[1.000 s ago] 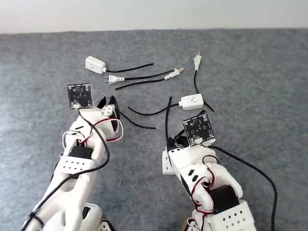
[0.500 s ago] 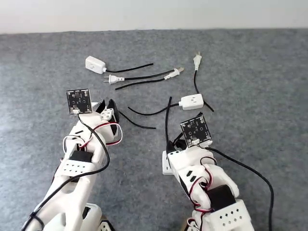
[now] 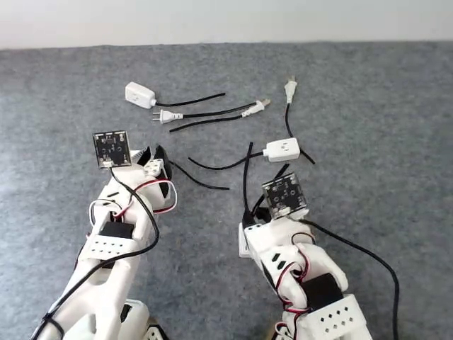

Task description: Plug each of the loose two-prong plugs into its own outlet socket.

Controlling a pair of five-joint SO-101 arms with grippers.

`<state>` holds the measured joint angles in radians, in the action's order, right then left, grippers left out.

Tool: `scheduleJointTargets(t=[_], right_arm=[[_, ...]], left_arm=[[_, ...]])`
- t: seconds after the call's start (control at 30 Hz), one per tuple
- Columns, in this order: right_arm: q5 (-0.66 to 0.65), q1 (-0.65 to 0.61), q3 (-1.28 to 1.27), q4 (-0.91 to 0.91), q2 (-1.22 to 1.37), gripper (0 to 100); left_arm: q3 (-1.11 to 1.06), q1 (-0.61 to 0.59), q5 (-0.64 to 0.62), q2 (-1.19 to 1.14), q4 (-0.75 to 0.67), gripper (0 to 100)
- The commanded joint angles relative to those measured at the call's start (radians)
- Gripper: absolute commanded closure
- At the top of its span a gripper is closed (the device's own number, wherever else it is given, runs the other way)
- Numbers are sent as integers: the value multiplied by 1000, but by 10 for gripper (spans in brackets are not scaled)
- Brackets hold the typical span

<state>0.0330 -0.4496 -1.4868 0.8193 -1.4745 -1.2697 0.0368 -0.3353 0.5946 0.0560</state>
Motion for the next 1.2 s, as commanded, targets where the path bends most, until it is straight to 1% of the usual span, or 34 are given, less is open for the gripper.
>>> scheduleJointTargets(t=[0.0,0.37,0.47,0.57,0.77,0.87,1.0,1.17], right_arm=[[3,-18,3,-18,-7,990],[0,-13,-15,-36,-5,991],[-52,15,-31,-30,-5,991],[-63,48,-34,-12,-5,991],[-120,56,-46,8,-5,991],[-190,45,-55,35,-7,991],[-269,-27,-60,108,-7,991],[-287,-35,-61,127,4,991]], left_arm=[[7,-5,-8,28,-28,931],[7,-6,-8,28,-23,931],[-4,-6,-8,29,-26,931],[-7,-6,-8,29,-26,931],[-7,-6,-8,31,-26,931],[-7,-6,-8,31,-26,931],[-7,-6,-8,29,-26,931],[-10,-6,43,29,-25,931]])
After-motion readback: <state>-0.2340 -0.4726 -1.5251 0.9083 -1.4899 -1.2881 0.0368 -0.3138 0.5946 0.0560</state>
